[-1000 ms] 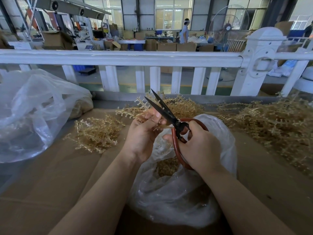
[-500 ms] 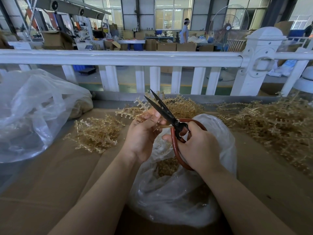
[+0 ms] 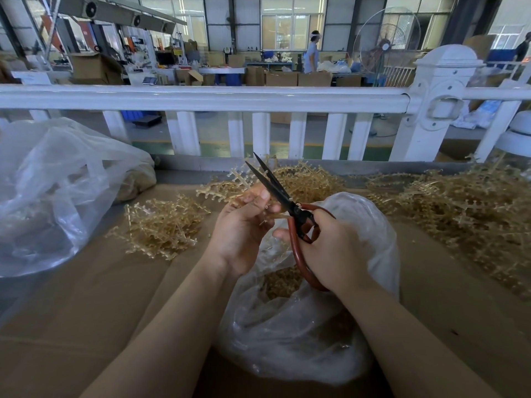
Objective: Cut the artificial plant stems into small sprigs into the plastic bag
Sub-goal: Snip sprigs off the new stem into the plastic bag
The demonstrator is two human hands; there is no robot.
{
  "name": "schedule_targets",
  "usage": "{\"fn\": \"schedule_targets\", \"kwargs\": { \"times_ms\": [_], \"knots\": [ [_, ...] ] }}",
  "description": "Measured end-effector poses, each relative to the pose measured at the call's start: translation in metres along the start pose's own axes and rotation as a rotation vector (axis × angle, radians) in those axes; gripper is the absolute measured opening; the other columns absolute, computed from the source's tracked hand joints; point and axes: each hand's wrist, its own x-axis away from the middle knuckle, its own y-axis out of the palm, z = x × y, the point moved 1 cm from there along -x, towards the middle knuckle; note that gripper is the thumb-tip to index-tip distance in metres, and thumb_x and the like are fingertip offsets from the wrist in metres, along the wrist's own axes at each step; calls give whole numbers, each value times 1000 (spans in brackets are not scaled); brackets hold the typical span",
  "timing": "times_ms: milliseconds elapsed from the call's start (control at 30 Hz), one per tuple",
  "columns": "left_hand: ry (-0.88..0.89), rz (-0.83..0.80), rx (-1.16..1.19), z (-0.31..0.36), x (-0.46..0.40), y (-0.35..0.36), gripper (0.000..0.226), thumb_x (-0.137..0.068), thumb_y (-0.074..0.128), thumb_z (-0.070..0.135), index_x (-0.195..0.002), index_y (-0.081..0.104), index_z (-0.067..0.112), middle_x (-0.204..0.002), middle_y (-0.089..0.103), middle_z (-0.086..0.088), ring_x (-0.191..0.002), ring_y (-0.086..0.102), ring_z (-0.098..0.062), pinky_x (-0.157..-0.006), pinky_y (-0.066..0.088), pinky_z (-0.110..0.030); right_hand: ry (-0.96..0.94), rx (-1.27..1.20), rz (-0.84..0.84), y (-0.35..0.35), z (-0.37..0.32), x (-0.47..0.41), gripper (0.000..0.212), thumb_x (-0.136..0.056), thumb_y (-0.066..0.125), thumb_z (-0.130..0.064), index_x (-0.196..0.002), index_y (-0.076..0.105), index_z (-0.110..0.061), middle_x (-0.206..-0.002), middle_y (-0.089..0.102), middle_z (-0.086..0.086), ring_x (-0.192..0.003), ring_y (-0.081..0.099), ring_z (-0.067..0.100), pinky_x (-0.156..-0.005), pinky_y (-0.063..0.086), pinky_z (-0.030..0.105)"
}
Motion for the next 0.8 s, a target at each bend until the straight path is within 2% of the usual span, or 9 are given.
{"fn": "schedule_targets", "kwargs": {
  "times_ms": [100,200,300,367,433,500,567,667,800],
  "knots": [
    [-32,-1,8,0,0,0,25,-79,66,22,-103,65,15,-80,62,1,-66,55,-11,-67,39,-28,5,-11,-34,0,0,0,68,-72,44,-91,-87,62,-27,-68,52,-27,-63,55,-9,-58,40,5],
    [-24,47,38,2,0,-1,28,-75,66,21,-103,67,16,-85,66,3,-69,59,-8,-67,42,-23,32,6,-63,-1,0,-1,70,-69,43,-91,-96,65,-30,-70,53,-28,-65,55,-8,-55,38,7],
    [-17,124,17,4,0,-3,30,-73,70,22,-101,69,15,-85,67,2,-70,62,-8,-67,44,-22,109,-56,-52,-1,2,-1,59,-72,51,-85,-88,64,-30,-65,58,-17,-64,59,0,-55,43,12],
    [-30,144,-50,4,0,-3,26,-71,73,22,-96,70,14,-78,68,2,-68,62,-9,-67,43,-24,172,-170,-6,-1,3,-3,43,-78,64,-69,-80,65,-27,-65,64,-10,-68,62,2,-59,46,13],
    [-51,140,-115,2,1,0,19,-71,75,19,-89,73,14,-73,68,2,-65,63,-7,-63,45,-22,242,-320,7,-3,0,-5,48,-74,65,-69,-77,67,-21,-70,68,-9,-65,64,4,-58,47,14],
    [-89,122,-143,-1,2,3,3,-75,75,14,-78,77,15,-69,69,4,-61,64,-5,-57,48,-20,339,-457,-28,-4,-2,-6,53,-70,66,-69,-80,70,-17,-67,69,-3,-58,64,9,-58,51,22],
    [-141,115,-207,-4,2,4,6,-73,78,15,-68,79,19,-68,69,7,-63,60,-5,-61,46,-22,401,-509,-60,-4,-1,-9,38,-81,74,-54,-80,72,-16,-63,69,-1,-57,64,11,-58,51,27],
    [-207,93,-252,-7,2,5,3,-61,81,23,-64,79,23,-66,67,9,-67,55,-9,-65,42,-25,418,-548,-88,-4,0,-11,20,-89,75,-30,-73,73,-17,-60,69,-6,-56,63,1,-57,47,11],
    [-237,51,-278,-8,3,4,18,-58,81,25,-75,80,21,-73,67,6,-72,51,-11,-62,37,-25,444,-620,-112,-4,-1,-12,14,-89,73,-16,-75,73,-14,-57,68,-5,-54,62,-1,-55,44,6]
  ]
}}
